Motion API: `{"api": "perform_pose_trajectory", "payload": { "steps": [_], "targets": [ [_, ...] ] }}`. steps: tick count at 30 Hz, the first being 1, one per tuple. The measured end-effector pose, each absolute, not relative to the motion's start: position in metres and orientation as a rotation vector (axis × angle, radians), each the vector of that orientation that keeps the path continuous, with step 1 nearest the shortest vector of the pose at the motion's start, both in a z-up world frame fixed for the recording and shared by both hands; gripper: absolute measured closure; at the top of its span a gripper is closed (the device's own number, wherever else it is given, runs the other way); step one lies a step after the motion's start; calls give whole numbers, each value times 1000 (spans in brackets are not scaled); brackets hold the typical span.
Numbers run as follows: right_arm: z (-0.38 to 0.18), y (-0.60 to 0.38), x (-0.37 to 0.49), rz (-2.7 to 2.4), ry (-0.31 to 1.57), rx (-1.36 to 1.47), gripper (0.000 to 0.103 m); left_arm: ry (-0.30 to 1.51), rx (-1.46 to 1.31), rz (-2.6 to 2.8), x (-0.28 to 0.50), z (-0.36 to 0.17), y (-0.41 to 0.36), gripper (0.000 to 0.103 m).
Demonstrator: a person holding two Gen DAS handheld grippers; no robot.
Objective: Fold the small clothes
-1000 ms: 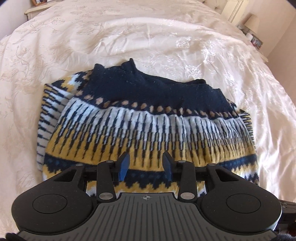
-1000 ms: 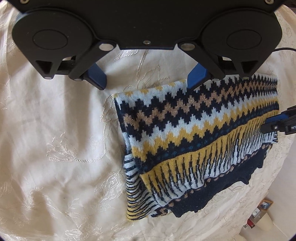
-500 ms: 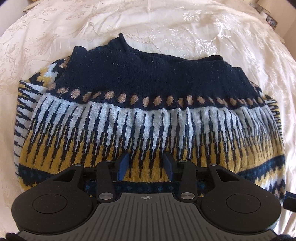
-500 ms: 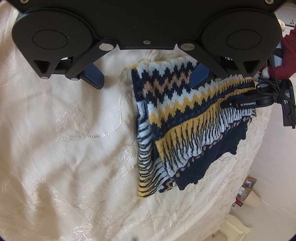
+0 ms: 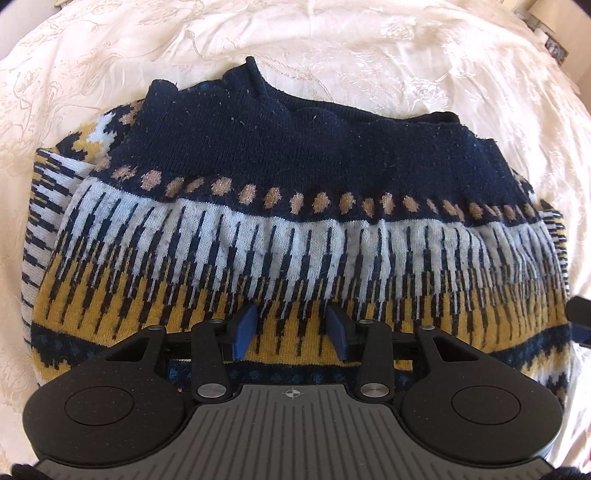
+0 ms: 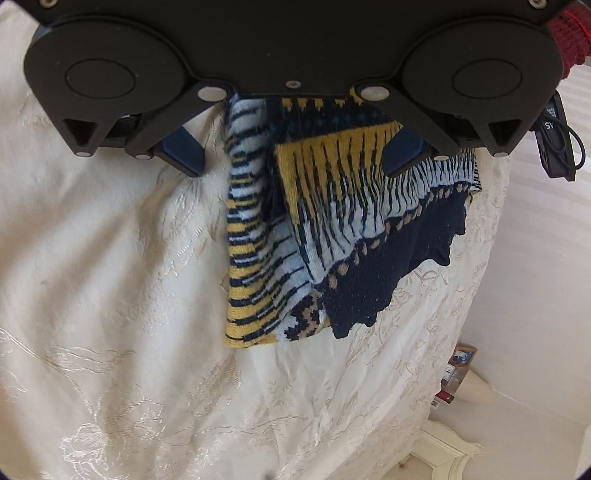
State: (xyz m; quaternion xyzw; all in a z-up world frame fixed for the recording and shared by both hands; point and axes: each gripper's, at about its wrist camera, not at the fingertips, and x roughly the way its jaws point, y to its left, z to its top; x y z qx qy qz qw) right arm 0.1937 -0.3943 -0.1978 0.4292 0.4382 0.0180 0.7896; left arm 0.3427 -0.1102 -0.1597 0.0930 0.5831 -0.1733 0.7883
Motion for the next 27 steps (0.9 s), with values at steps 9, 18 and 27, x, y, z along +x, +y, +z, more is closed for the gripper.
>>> {"api": "perform_pose_trajectory", "payload": {
  "steps": [9, 18, 27],
  "targets": [
    [-207, -400, 216, 96, 906, 993, 0, 1247, 229, -353, 339, -162, -117, 61],
    [-209, -385, 248, 115, 934, 923, 0, 1252, 232, -352, 335, -163, -116, 61],
    [-211, -388, 238, 171, 905, 904, 0, 1193, 191, -398, 352, -134, -119, 63]
  ]
}}
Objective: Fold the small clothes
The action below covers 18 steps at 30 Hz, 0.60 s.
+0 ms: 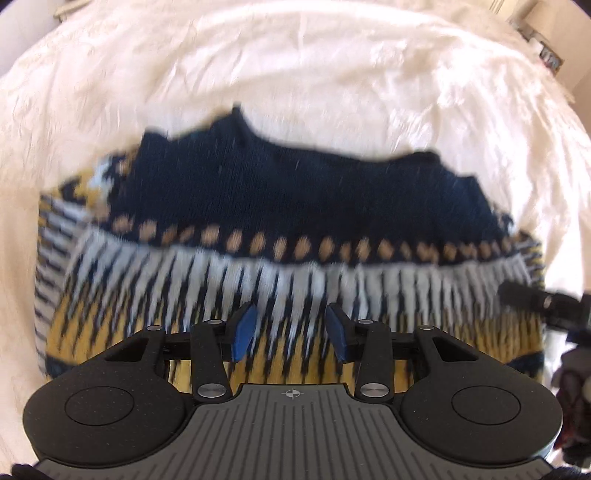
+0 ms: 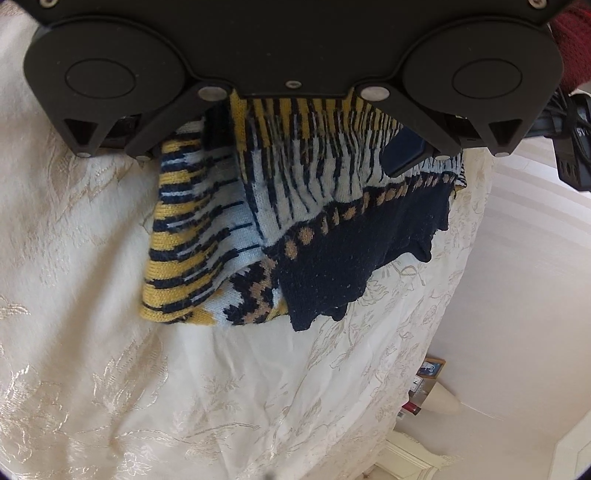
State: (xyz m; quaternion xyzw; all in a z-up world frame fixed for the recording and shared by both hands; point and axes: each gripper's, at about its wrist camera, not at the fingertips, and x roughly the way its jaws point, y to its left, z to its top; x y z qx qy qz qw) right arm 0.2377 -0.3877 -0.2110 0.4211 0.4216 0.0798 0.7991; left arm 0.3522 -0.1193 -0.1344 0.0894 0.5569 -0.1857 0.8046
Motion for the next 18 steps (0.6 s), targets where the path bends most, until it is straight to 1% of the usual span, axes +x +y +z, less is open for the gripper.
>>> {"api": "perform_pose_trajectory", "payload": {
  "steps": [2, 5, 7, 10, 14, 18],
  "targets": [
    [-211, -389, 235, 172, 904, 913, 0, 1168, 220, -402, 361, -131, -129, 63],
    [-211, -392, 231, 173, 908, 940, 0, 1187, 264, -379, 377, -142, -142, 63],
    [-211, -395, 226, 180, 912, 964, 0, 1232, 265, -360, 388, -158, -144, 61],
    [-212, -397, 218, 188, 915, 991, 1, 1237, 252, -346, 393, -168, -144, 58],
    [-212, -398, 208, 185, 906, 1020, 1, 1222, 298, -360, 388, -167, -149, 58],
    [-210, -396, 203, 174, 917, 1030, 1, 1194, 255, -358, 374, -152, -138, 59]
  ]
}}
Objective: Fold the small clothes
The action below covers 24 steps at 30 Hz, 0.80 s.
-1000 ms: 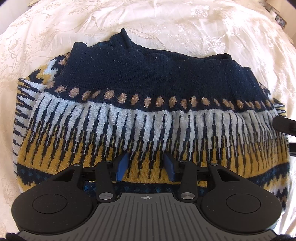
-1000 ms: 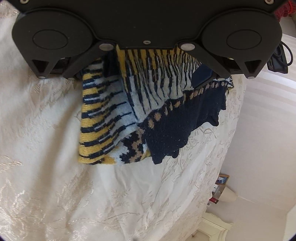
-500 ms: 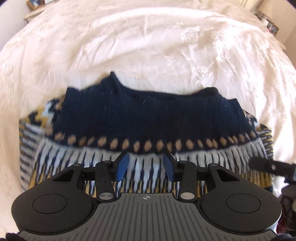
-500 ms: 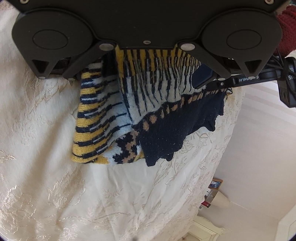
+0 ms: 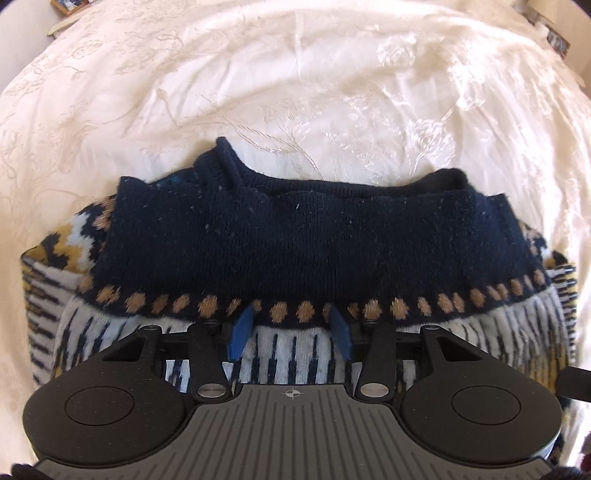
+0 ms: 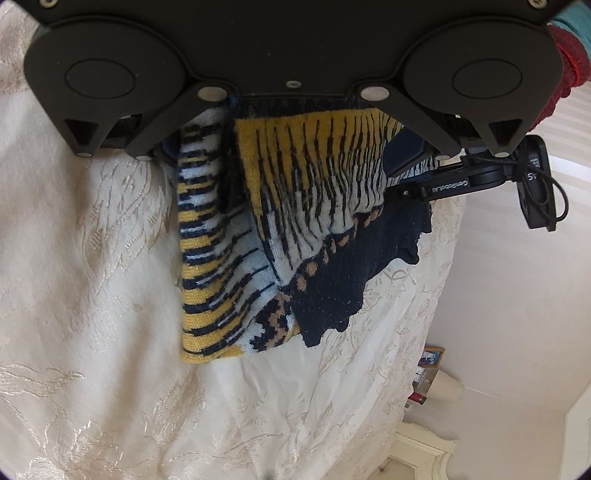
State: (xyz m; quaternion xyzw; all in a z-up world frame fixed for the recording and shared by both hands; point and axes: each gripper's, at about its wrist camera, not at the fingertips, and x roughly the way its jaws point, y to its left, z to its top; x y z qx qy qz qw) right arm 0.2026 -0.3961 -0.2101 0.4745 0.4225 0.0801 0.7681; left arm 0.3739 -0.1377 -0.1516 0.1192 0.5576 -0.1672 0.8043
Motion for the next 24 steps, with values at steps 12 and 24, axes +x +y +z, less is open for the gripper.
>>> {"api": "perform_pose_trajectory", "payload": {
  "steps": [12, 24],
  "targets": [
    [-202, -396, 185, 66, 961, 995, 70, 1192, 217, -345, 253, -106, -67, 59],
    [-138, -352, 203, 2, 988, 814, 72, 1231, 94, -308, 223, -94, -3, 59]
  ]
}}
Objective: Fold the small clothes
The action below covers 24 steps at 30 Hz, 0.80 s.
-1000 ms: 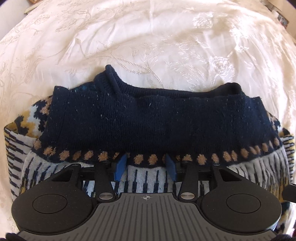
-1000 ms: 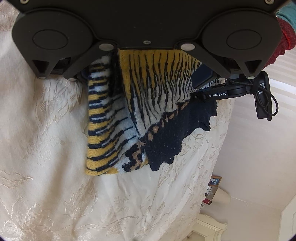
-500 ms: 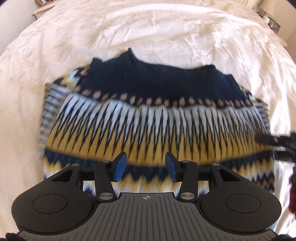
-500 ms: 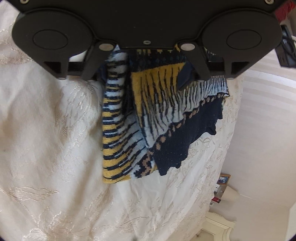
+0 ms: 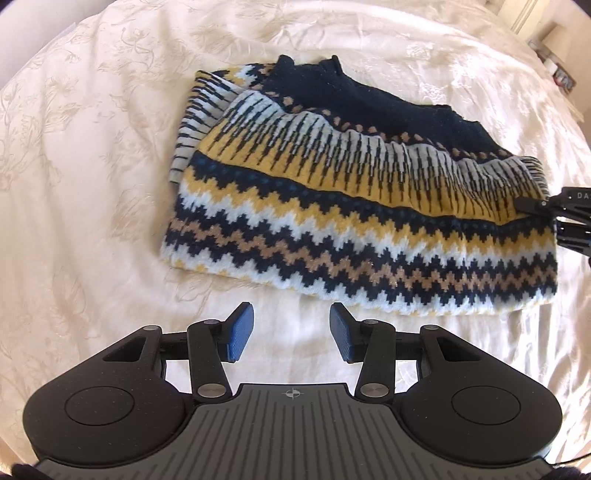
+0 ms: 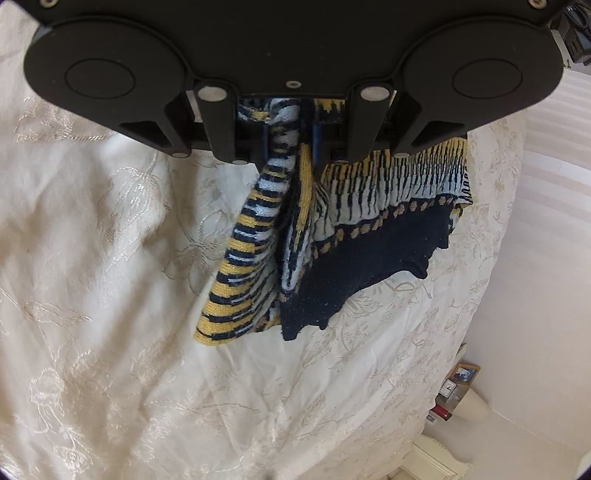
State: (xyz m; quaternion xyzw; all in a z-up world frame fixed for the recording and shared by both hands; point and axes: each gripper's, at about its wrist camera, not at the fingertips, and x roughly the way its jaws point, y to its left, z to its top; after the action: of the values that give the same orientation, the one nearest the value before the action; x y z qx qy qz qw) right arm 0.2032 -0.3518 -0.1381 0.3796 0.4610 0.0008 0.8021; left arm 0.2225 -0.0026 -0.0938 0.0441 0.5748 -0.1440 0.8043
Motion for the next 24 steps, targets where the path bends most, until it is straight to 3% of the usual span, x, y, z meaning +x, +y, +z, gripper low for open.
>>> {"api": "perform_pose_trajectory", "payload": {
  "steps": [14, 24],
  "targets": [
    [-60, -238, 259, 76, 970, 656, 74, 1255, 21, -405, 234, -92, 62, 59],
    [-82, -129, 320, 170, 1067, 565, 74, 1272, 30, -405, 251, -96, 117, 59]
  ]
}}
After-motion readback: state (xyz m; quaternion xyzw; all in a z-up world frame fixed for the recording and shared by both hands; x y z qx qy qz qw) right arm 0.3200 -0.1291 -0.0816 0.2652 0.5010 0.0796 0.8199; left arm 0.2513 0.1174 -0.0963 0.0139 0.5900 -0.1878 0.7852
